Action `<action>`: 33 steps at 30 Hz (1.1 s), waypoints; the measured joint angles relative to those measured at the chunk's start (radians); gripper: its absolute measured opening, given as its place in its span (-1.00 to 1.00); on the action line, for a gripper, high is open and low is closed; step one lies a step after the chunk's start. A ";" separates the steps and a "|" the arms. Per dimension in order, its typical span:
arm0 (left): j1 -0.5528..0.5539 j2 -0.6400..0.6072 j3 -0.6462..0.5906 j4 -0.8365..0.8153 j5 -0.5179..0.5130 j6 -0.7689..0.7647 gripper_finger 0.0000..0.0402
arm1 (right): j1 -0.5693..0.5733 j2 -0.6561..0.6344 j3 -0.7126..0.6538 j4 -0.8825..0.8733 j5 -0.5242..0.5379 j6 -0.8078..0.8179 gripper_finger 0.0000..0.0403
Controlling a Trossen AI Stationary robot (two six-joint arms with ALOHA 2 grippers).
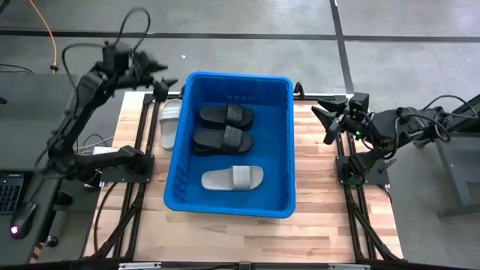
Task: Pick and place slides into bin
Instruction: Adjust the bin
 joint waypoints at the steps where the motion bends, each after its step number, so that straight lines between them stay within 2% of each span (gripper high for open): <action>1: -0.012 -0.029 -0.041 -0.017 -0.002 -0.014 0.53 | 0.000 0.000 0.000 0.000 -0.006 0.000 -0.18; 5: -0.010 -0.118 -0.178 -0.107 -0.043 -0.141 0.53 | 0.000 0.000 0.000 0.000 -0.017 0.000 -0.18; 8: 0.000 -0.168 -0.242 -0.096 -0.071 -0.171 0.53 | 0.000 0.000 0.000 -0.002 -0.021 0.000 -0.18; 17: -0.001 -0.176 -0.337 -0.157 -0.090 -0.267 0.53 | 0.000 0.000 0.000 -0.005 -0.046 0.001 -0.18; 20: -0.004 -0.175 -0.348 -0.169 -0.122 -0.279 0.53 | 0.000 0.000 0.000 -0.019 -0.057 0.023 -0.18; 23: -0.001 -0.175 -0.362 -0.182 -0.197 -0.299 0.53 | 0.000 0.000 0.000 -0.048 -0.057 0.054 -0.18; 27: -0.003 -0.175 -0.376 -0.214 -0.243 -0.248 0.53 | 0.000 0.000 0.000 -0.068 -0.057 0.090 -0.18; 33: -0.002 -0.171 -0.403 -0.259 -0.294 -0.074 0.53 | 0.000 0.000 0.000 -0.068 -0.057 0.089 -0.18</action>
